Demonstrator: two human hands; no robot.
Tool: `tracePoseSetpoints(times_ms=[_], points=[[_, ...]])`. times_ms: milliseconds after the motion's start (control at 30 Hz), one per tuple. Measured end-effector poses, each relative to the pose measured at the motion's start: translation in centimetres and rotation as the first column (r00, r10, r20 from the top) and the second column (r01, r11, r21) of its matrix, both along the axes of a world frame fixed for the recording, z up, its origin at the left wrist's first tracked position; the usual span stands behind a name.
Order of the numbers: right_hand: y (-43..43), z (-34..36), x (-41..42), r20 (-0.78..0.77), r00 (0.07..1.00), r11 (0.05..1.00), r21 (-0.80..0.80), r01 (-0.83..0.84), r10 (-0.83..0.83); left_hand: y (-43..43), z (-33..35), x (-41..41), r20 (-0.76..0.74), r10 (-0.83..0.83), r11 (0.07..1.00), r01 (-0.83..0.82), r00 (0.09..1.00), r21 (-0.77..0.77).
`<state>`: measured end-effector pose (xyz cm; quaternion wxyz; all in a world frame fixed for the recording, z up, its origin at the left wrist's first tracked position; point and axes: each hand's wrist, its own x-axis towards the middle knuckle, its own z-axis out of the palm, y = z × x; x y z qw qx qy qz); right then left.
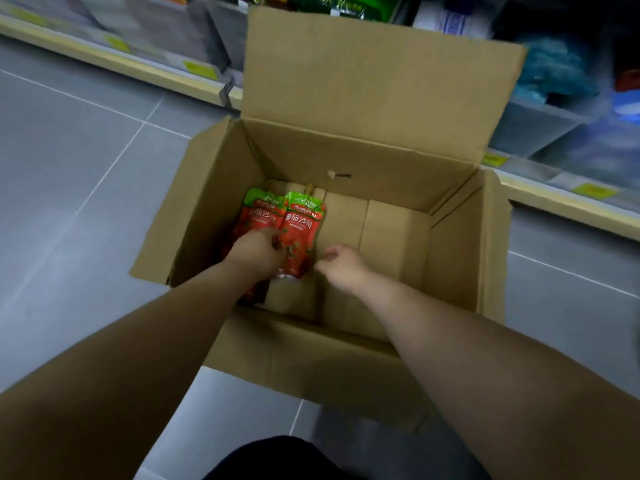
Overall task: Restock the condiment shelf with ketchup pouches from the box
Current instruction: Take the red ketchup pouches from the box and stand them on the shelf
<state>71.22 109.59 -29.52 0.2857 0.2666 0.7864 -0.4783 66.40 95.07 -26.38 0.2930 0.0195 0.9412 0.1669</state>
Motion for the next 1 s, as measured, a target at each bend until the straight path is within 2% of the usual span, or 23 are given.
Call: tracePoseSetpoints(times_ms=[167, 300, 367, 567, 667, 800, 900, 1000], points=[[-1.7, -2.3, -0.4, 0.172, 0.967, 0.952, -0.212, 0.22, -0.186, 0.4, -1.1, -1.3, 0.024, -0.09, 0.995, 0.091, 0.996, -0.047], [-3.6, -2.5, -0.8, 0.359, 0.858, 0.797, -0.353, 0.49, -0.368, 0.9, -1.0, -1.1, 0.075, -0.207, 0.963, 0.216, 0.976, -0.159], [-4.1, -2.4, -1.0, 0.398, 0.825, 0.76, -0.359, 0.542, -0.401, 0.9, -1.1, -0.9, 0.1, -0.228, 0.952, 0.244, 0.968, -0.184], [-3.2, -2.5, -0.7, 0.43, 0.798, 0.781, -0.274, 0.561, -0.422, 1.0, -2.1, 0.7, 0.12, -0.354, 0.905, 0.372, 0.928, -0.206], [-2.6, -3.3, 0.0, 0.399, 0.788, 0.791, -0.207, 0.575, -0.469, 1.4, -2.6, 1.2, 0.144, -0.36, 0.91, 0.381, 0.922, -0.164], [-1.6, -4.1, 0.3, 0.232, 0.844, 0.845, -0.129, 0.519, -0.483, 2.3, -2.7, 1.4, 0.123, -0.296, 0.949, 0.306, 0.947, -0.072], [-0.5, -4.0, 0.4, 0.137, 0.874, 0.869, -0.112, 0.482, -0.467, 3.2, -2.6, 1.1, 0.078, -0.136, 0.991, 0.135, 0.988, 0.021], [1.2, -3.1, 0.7, 0.07, 0.891, 0.886, -0.097, 0.454, -0.449, 4.4, -2.5, 0.9, 0.109, -0.007, 0.999, 0.002, 0.994, 0.05]])
